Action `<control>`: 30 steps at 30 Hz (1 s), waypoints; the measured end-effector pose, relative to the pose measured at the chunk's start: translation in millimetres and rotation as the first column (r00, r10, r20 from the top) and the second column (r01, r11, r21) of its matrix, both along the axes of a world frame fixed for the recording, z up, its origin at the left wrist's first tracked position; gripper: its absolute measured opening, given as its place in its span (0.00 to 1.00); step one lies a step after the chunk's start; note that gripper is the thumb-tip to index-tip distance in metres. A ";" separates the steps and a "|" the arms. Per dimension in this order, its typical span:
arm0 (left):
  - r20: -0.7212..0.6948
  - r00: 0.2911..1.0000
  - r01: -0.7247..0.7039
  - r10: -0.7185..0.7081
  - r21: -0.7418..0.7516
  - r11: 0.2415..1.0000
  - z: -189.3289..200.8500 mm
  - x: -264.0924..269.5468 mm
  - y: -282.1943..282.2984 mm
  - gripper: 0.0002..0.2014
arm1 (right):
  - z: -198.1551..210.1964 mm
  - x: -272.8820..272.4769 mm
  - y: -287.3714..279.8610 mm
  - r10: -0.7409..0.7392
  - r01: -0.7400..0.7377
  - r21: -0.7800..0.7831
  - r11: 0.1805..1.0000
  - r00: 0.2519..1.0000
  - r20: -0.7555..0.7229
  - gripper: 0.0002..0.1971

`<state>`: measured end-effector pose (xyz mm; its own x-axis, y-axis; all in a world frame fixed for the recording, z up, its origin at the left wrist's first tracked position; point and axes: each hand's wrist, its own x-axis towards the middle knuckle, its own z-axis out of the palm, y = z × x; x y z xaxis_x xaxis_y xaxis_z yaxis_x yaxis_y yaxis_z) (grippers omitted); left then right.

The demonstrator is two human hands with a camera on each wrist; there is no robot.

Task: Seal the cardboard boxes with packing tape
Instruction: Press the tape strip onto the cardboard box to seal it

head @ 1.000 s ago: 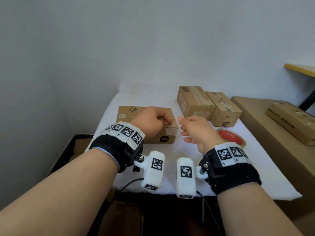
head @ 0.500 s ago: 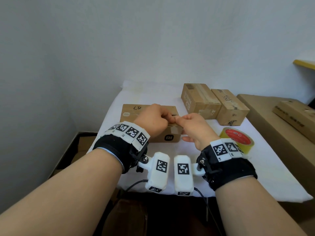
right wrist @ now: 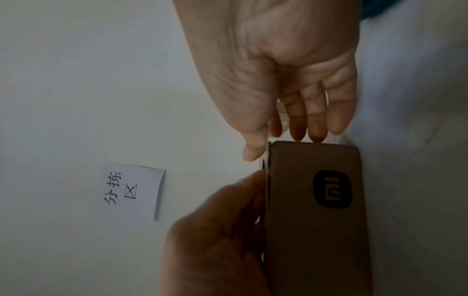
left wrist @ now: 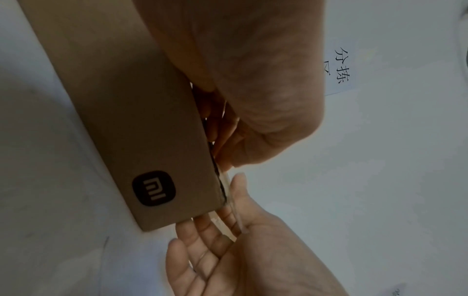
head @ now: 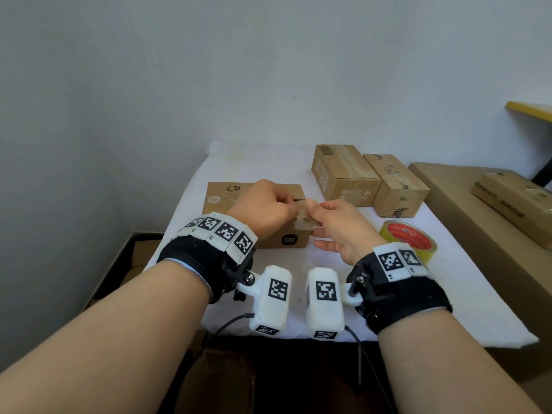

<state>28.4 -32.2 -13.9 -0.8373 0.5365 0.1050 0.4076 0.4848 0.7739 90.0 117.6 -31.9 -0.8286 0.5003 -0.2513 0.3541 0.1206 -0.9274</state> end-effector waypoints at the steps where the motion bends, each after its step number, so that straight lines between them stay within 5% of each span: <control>1: -0.008 1.000 -0.006 0.006 -0.002 1.000 -1.1 -0.9 0.2 0.09 | 1.7 1.1 2.2 -0.017 0.017 -0.018 1.000 1.000 -0.006 0.21; 18: -0.074 0.997 -0.038 0.037 -0.004 0.999 -7.5 -5.8 4.1 0.14 | 8.9 10.0 2.7 0.028 -0.027 -0.049 0.998 0.999 0.025 0.07; 30: -0.079 0.995 -0.054 0.055 0.006 0.999 -6.9 -4.0 6.4 0.13 | 12.4 14.1 1.9 0.032 -0.030 -0.062 0.998 0.999 0.030 0.11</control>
